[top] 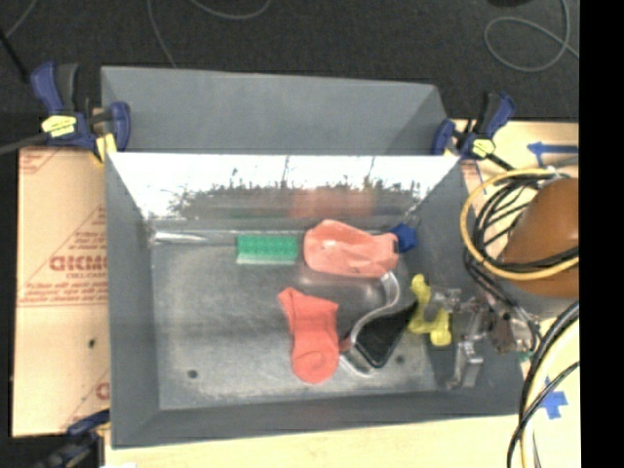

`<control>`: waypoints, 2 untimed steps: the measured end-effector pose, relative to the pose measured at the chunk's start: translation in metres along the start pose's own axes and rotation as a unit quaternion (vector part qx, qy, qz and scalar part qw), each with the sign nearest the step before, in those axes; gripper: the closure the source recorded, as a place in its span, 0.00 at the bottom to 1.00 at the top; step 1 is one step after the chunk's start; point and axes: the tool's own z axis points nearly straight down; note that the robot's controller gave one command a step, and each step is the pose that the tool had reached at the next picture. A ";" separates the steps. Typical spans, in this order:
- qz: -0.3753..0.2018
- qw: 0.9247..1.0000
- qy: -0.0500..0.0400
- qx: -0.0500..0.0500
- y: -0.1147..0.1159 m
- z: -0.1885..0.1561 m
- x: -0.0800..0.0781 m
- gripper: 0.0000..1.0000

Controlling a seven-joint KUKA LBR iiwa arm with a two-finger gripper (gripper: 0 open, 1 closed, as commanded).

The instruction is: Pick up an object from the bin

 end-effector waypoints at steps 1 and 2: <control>-0.002 1.000 -0.004 0.001 0.000 -0.004 -0.002 0.00; 0.023 1.000 -0.004 0.000 0.005 0.035 -0.008 0.00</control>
Offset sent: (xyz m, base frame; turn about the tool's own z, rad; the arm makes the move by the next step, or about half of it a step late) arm 0.0081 0.0073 -0.0545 0.0670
